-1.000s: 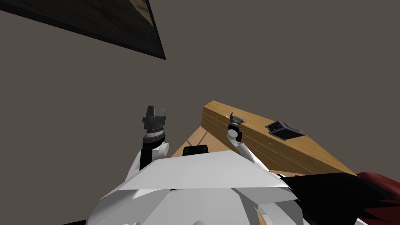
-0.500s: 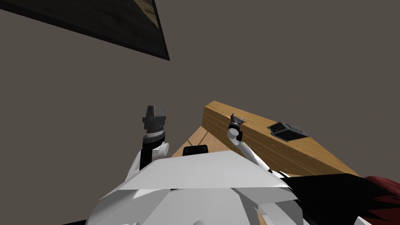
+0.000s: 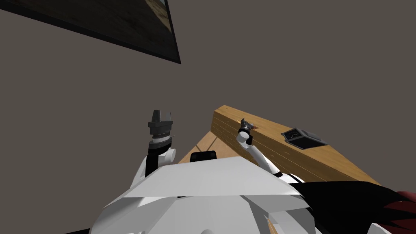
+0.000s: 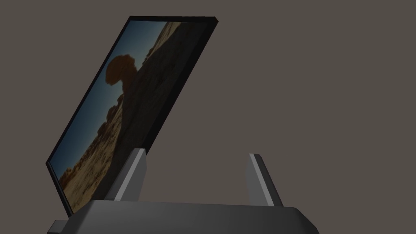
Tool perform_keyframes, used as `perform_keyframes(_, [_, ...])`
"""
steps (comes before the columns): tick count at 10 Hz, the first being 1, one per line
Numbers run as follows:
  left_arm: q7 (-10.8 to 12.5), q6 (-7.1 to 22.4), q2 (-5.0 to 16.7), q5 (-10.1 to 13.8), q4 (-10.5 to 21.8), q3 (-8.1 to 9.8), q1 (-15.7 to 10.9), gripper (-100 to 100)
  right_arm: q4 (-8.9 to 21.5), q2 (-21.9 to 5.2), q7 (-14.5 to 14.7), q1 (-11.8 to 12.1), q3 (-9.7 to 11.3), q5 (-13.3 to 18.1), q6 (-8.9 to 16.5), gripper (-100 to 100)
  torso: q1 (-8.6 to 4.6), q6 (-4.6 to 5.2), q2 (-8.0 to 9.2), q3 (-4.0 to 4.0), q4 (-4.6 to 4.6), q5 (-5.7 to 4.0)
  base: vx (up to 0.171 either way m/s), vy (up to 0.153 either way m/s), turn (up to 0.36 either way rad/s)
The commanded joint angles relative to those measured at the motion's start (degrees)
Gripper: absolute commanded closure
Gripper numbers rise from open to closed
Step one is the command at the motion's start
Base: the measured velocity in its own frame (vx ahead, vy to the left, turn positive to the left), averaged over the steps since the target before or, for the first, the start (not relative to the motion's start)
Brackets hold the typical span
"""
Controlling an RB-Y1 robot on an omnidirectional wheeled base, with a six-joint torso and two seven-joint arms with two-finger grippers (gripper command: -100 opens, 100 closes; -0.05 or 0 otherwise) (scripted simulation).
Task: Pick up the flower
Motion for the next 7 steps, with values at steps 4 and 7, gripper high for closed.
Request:
perform_keyframes(4, [0.0, 0.0, 0.0, 0.0, 0.0, 0.01, 0.01, 0, 3.69, -2.1, -3.56, -1.94, -0.57, -7.4, -1.05, -100, -0.08, 0.03, 0.0, 0.0, 0.0, -0.02, -0.005, 0.015, 0.032])
perform_keyframes(7, [0.0, 0.0, 0.0, 0.0, 0.0, 0.0, 0.01, 0, 3.69, -2.1, -3.56, -1.94, -0.57, -10.97, -1.05, -100, -0.06, 0.04, 0.0, 0.0, 0.0, -0.02, -0.004, 0.009, 0.015])
